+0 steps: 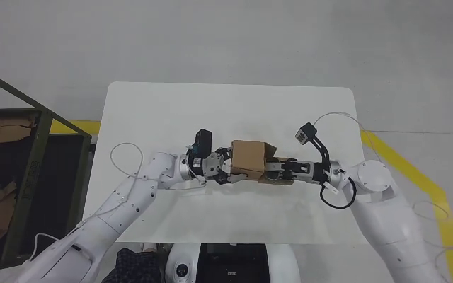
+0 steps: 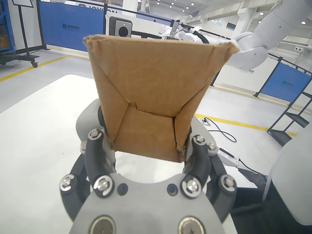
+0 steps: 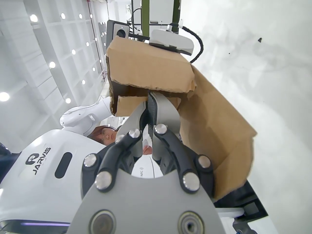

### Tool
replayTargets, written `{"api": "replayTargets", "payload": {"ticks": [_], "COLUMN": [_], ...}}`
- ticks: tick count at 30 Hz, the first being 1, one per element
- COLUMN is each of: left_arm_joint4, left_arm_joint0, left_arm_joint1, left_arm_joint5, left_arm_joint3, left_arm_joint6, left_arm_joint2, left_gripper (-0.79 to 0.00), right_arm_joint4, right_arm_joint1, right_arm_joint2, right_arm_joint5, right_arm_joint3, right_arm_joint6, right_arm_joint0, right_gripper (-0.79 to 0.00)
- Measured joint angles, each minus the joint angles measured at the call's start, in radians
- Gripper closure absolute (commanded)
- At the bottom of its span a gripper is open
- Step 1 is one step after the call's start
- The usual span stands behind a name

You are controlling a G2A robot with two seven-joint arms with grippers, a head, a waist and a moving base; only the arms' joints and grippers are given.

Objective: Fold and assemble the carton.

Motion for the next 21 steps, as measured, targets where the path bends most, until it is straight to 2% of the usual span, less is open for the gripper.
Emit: {"api": "replayTargets", "payload": {"ticks": [12, 21], "left_arm_joint4": [-0.01, -0.012], "left_arm_joint0": [-0.021, -0.03], "left_arm_joint1": [-0.002, 0.001], "left_arm_joint5": [0.0, 0.0], "left_arm_joint3": [0.021, 0.03], "left_arm_joint6": [0.013, 0.035], "left_arm_joint2": [0.029, 0.04], "left_gripper": [-0.419, -0.391], "right_arm_joint4": [0.01, -0.01], "right_arm_joint1": [-0.001, 0.023], "right_arm_joint2": [-0.026, 0.091], "right_arm_joint5": [-0.008, -0.004], "right_arm_joint3": [0.015, 0.036], "right_arm_joint6": [0.008, -0.011], "right_arm_joint0": [0.028, 0.001], "right_gripper": [0.0, 0.0]}}
